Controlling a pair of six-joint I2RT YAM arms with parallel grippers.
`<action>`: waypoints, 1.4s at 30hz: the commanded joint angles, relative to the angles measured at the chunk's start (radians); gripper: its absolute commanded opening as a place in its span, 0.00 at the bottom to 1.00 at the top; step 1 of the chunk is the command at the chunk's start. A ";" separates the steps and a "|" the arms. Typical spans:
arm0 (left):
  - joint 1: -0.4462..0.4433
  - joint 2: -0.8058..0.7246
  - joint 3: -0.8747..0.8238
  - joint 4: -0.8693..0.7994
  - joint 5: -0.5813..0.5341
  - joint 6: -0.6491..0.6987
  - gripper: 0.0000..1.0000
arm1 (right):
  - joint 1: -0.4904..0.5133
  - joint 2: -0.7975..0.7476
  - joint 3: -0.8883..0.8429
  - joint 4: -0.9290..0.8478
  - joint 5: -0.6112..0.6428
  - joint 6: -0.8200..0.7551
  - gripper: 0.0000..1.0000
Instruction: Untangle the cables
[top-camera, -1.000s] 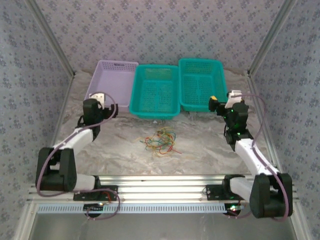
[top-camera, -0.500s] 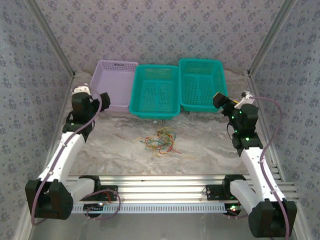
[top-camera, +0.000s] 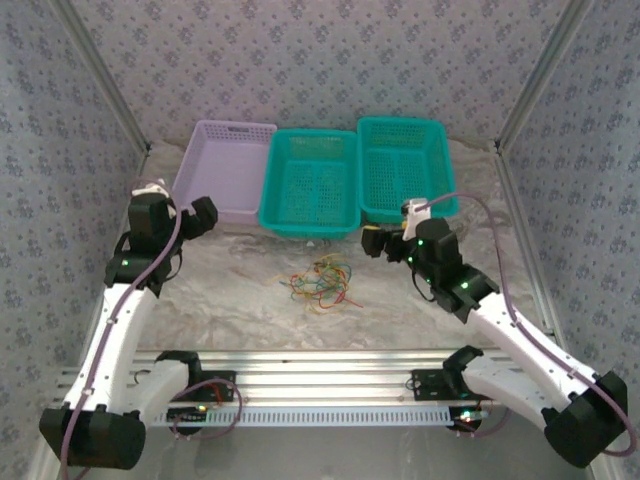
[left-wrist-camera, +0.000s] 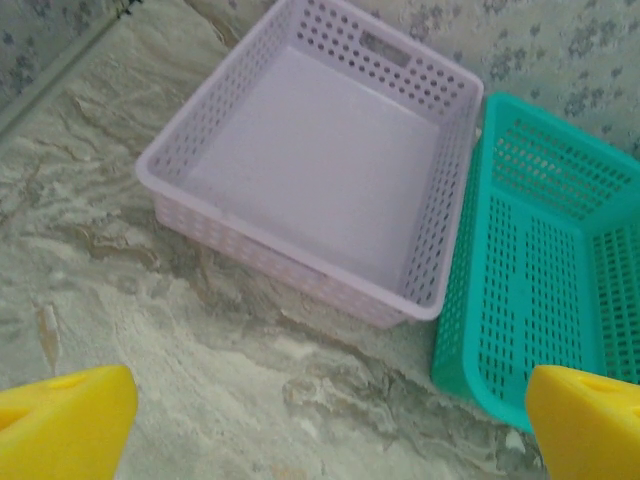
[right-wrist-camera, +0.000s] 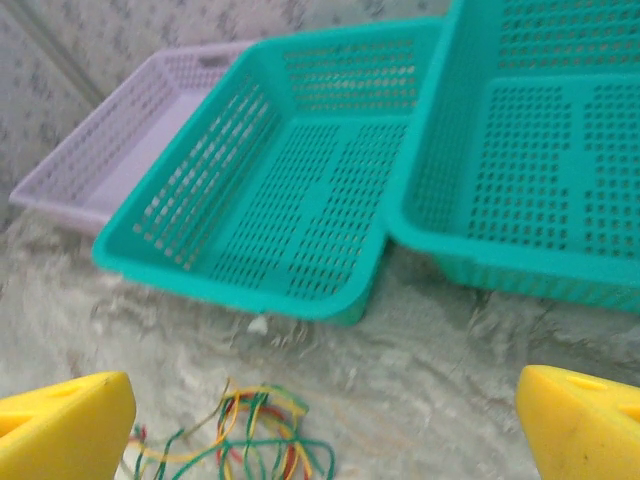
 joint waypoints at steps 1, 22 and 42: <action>-0.009 -0.013 0.001 -0.059 0.047 0.005 1.00 | 0.083 -0.012 -0.032 -0.068 0.087 -0.025 1.00; -0.068 0.062 0.047 -0.106 0.106 0.004 1.00 | 0.239 -0.097 -0.139 -0.127 -0.012 0.089 1.00; -0.190 0.125 0.078 -0.171 0.038 0.055 1.00 | 0.197 0.209 -0.044 -0.054 -0.298 0.207 0.71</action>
